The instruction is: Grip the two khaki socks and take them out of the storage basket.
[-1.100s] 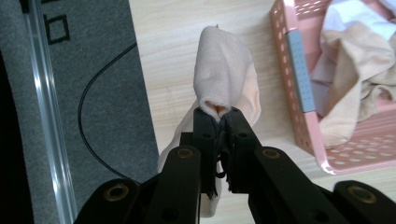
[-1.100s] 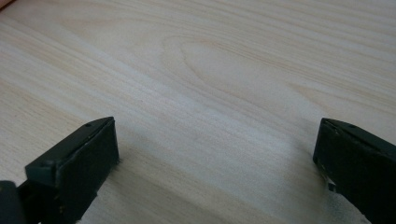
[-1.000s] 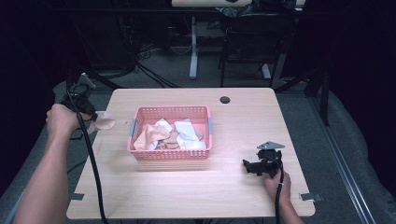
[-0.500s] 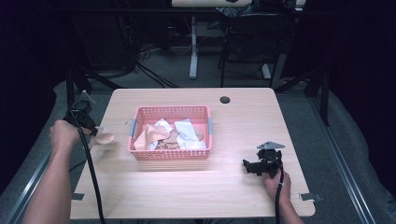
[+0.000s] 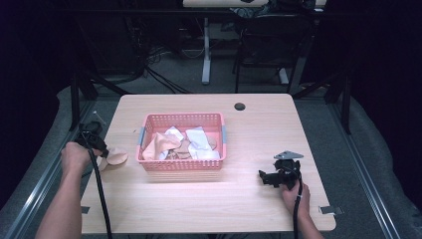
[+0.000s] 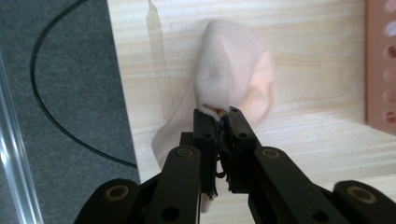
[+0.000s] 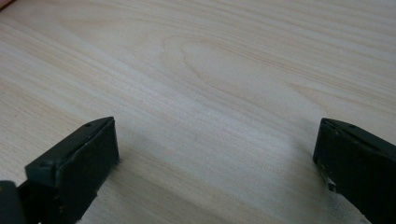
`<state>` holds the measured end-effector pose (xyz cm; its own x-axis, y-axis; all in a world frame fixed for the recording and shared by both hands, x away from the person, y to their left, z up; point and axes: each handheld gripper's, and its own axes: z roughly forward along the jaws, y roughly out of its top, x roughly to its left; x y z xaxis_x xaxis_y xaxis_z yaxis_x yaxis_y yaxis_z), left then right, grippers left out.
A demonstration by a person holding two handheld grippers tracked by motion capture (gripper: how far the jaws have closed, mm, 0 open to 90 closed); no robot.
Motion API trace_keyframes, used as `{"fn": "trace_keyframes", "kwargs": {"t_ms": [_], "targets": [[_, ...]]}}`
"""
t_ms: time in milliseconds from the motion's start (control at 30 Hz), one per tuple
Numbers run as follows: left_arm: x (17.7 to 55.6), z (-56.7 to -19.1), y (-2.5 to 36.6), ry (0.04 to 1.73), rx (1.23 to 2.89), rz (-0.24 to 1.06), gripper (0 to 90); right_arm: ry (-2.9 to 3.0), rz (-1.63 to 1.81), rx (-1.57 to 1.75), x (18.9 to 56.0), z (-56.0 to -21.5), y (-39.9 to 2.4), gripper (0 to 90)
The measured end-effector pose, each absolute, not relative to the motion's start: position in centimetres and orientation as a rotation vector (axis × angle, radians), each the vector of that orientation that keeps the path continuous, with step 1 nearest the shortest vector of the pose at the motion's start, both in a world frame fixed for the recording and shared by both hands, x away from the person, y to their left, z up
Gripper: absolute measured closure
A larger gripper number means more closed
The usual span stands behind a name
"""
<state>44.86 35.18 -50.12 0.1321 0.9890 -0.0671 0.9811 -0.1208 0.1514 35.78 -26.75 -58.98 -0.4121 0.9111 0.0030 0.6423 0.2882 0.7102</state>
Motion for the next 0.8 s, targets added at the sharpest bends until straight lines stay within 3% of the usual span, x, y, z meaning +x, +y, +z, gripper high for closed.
{"fn": "trace_keyframes", "kwargs": {"t_ms": [333,500,567,800], "targets": [[44.6,-51.5,35.5,1.971,2.227,0.021,79.7,2.159,0.902,1.394,35.8,-59.0,-26.8,0.0],[44.7,-51.0,35.0,1.995,2.243,0.043,41.8,2.159,0.903,1.395,35.8,-59.0,-26.8,0.0],[44.8,-50.4,35.0,1.97,2.228,0.036,32.2,2.159,0.902,1.395,35.8,-59.0,-26.8,0.0],[45.2,-46.0,33.6,1.86,2.214,0.157,15.3,2.159,0.902,1.395,35.8,-59.0,-26.8,0.0]]}}
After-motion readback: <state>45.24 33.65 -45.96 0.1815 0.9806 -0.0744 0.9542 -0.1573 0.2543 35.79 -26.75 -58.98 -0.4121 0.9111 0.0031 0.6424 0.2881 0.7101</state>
